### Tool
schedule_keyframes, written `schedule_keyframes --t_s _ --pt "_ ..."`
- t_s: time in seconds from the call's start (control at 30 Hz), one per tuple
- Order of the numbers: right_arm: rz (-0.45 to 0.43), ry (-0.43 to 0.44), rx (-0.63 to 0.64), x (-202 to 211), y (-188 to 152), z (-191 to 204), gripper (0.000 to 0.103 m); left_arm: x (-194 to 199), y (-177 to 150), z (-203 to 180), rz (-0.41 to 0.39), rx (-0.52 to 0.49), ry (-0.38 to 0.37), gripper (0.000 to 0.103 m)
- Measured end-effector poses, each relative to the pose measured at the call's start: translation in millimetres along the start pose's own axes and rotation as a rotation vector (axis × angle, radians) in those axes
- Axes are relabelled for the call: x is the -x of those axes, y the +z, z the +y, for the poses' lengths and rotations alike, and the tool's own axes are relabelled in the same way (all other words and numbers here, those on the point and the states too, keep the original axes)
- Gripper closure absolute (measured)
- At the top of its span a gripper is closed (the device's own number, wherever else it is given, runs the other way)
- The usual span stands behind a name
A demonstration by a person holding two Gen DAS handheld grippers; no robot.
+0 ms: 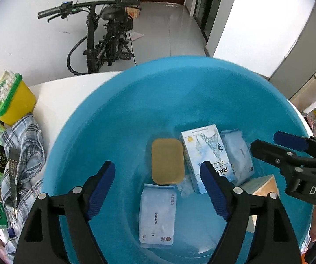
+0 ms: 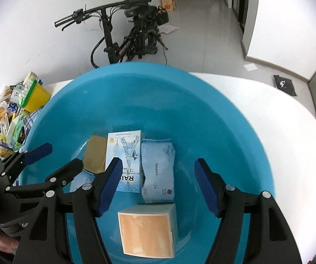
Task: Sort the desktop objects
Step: 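Withdraw both tools from the basin back over the table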
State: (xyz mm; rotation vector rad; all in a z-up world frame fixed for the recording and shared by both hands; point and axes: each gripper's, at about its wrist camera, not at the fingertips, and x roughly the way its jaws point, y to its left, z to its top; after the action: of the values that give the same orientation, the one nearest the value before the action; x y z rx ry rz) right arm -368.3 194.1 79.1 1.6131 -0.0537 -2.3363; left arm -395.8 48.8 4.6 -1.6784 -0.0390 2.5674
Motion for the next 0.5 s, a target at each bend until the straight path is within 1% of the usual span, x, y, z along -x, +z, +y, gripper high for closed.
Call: schedule_keyframes --t_s 0.07,0.1,0.13,0.17,0.2,0.33,0.37,0.43,0.5 --pt "-0.049 -0.011 -0.024 10 -1 -3 0.036 4 1 1 -0.020 -0.011 0.004 0.021" --pt "-0.087 -0.018 -0.043 17 -3 -6 0.034 7 1 0 -0.037 -0.018 0.015 0.021" --pt "-0.123 -0.021 -0.059 23 -4 -8 0.027 10 0 -1 -0.051 -0.023 0.025 0.021" --pt "-0.153 -0.017 -0.068 30 -5 -10 0.024 14 -1 -2 -0.067 -0.025 0.030 0.021" --pt "-0.170 -0.011 -0.070 35 -5 -11 0.021 18 -3 -2 -0.085 -0.026 0.029 0.021" --pt "-0.210 -0.028 -0.046 49 -7 -9 0.021 33 -5 -1 -0.151 -0.004 -0.009 0.021" --pt "-0.224 -0.038 -0.035 53 -8 -8 0.021 36 -6 -1 -0.166 0.003 -0.013 0.017" --pt "-0.256 -0.064 -0.027 61 -11 -7 0.014 44 -9 -2 -0.205 0.010 -0.012 0.015" --pt "-0.292 -0.094 -0.021 69 -16 -6 0.011 51 -11 -4 -0.230 -0.001 0.007 0.015"
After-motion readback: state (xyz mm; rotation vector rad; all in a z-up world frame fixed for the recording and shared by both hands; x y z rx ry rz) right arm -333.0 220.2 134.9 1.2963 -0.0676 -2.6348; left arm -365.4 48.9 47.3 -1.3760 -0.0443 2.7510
